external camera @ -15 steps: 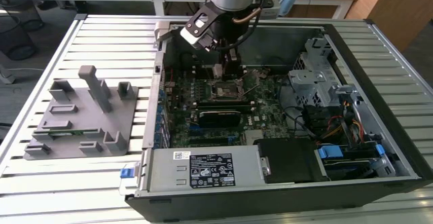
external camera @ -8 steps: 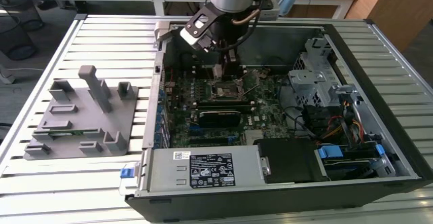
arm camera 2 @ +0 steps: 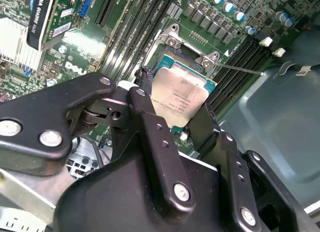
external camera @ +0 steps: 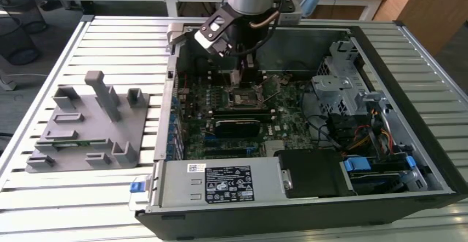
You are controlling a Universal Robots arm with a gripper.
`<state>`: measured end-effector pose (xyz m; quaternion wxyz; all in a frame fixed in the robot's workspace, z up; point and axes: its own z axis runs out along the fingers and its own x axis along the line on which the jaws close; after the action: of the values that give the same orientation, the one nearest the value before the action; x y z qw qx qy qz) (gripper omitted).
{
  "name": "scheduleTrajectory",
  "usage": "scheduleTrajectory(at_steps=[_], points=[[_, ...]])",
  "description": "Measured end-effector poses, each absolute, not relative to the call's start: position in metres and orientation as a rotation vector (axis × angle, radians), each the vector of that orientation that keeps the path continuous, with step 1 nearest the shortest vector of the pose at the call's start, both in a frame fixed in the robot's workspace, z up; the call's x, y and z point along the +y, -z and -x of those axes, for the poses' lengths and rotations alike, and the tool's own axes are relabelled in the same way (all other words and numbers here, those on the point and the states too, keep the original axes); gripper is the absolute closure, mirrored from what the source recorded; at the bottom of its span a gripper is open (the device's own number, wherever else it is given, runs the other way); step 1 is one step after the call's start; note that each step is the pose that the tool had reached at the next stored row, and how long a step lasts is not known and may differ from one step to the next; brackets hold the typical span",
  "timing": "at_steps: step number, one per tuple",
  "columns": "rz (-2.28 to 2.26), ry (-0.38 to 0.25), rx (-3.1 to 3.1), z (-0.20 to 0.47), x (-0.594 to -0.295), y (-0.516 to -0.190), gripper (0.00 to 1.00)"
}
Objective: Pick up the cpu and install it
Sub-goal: 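Place the cpu into insertion slot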
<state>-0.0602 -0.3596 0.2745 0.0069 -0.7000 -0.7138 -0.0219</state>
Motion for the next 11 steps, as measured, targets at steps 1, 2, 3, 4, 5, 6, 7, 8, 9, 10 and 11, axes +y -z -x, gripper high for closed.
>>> scheduleTrajectory(at_steps=[1, 2, 3, 4, 5, 6, 7, 8, 9, 10, 11], points=[[2.189, 0.068, -2.233, 0.060, -0.359, -0.274, 0.46], [2.189, 0.067, -2.232, 0.059, -0.358, -0.272, 0.46], [2.189, 0.067, -2.232, 0.059, -0.358, -0.271, 0.46], [2.189, 0.067, -2.232, 0.059, -0.357, -0.270, 0.46], [2.187, 0.067, -2.233, 0.059, -0.357, -0.269, 0.46], [2.182, 0.067, -2.238, 0.058, -0.356, -0.268, 0.46], [2.176, 0.067, -2.244, 0.058, -0.356, -0.267, 0.46], [2.171, 0.067, -2.249, 0.058, -0.356, -0.266, 0.46], [2.169, 0.067, -2.251, 0.058, -0.356, -0.264, 0.46], [2.169, 0.067, -2.251, 0.058, -0.356, -0.263, 0.46], [2.169, 0.067, -2.251, 0.058, -0.355, -0.262, 0.46]])
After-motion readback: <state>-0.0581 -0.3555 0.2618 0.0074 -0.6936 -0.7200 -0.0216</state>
